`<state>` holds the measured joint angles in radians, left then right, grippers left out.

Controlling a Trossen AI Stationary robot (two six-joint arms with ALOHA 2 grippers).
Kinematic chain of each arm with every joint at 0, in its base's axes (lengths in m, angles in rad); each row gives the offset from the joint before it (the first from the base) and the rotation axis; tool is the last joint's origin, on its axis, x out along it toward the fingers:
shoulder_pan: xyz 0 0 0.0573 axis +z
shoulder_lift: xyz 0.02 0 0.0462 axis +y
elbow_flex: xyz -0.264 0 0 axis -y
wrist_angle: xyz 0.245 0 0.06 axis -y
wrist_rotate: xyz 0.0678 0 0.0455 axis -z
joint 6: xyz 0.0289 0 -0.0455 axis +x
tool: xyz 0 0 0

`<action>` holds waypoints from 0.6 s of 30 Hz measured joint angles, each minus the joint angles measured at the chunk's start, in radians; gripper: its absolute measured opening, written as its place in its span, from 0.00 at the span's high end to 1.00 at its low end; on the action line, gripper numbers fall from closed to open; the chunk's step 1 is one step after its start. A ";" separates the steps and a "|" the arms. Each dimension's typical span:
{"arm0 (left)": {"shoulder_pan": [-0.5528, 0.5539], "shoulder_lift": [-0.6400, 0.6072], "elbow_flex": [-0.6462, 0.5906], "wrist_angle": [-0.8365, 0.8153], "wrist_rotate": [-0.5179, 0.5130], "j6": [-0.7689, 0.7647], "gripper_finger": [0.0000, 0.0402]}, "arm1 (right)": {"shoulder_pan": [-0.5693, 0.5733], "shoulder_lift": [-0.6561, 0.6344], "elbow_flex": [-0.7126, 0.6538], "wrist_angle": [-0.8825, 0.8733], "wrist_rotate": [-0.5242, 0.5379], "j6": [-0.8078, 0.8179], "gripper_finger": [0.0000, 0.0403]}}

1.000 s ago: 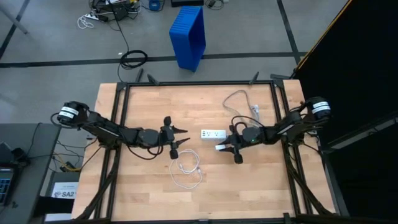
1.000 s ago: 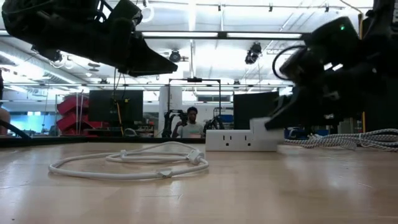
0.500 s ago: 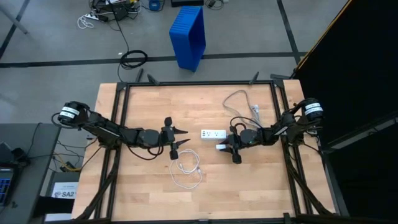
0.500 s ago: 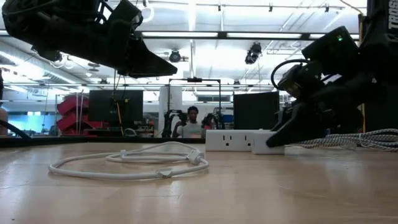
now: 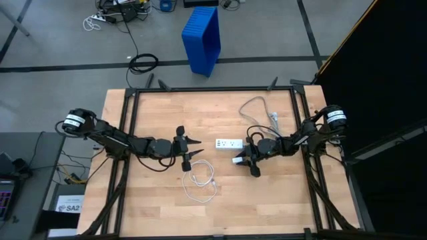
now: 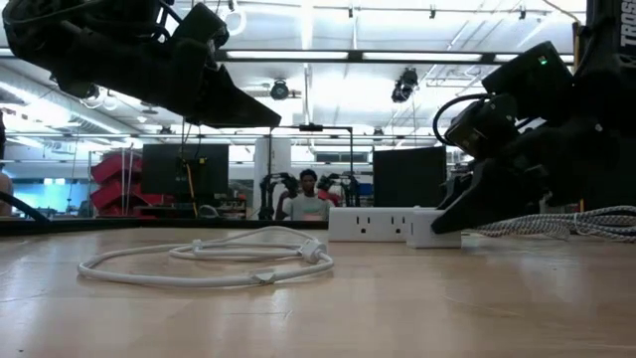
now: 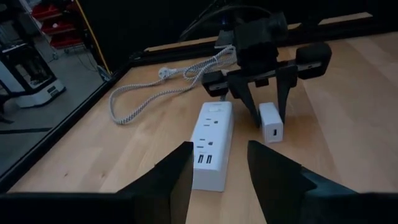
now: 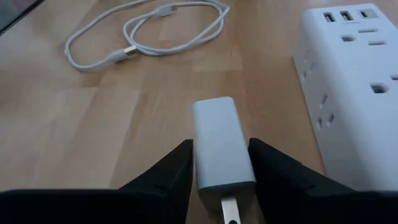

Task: Insert USB
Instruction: Move the white charger adapter to the center of the table, then insert the white charger cable into the white charger adapter

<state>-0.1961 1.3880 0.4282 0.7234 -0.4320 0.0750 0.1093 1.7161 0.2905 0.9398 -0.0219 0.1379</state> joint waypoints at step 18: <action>0.000 0.000 0.000 -0.014 0.000 0.001 0.66 | 0.042 -0.192 0.044 0.106 -0.036 -0.107 0.66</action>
<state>-0.1961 1.3880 0.4282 0.7090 -0.4320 0.0761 0.1508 1.5246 0.3350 1.0455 -0.0574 0.0313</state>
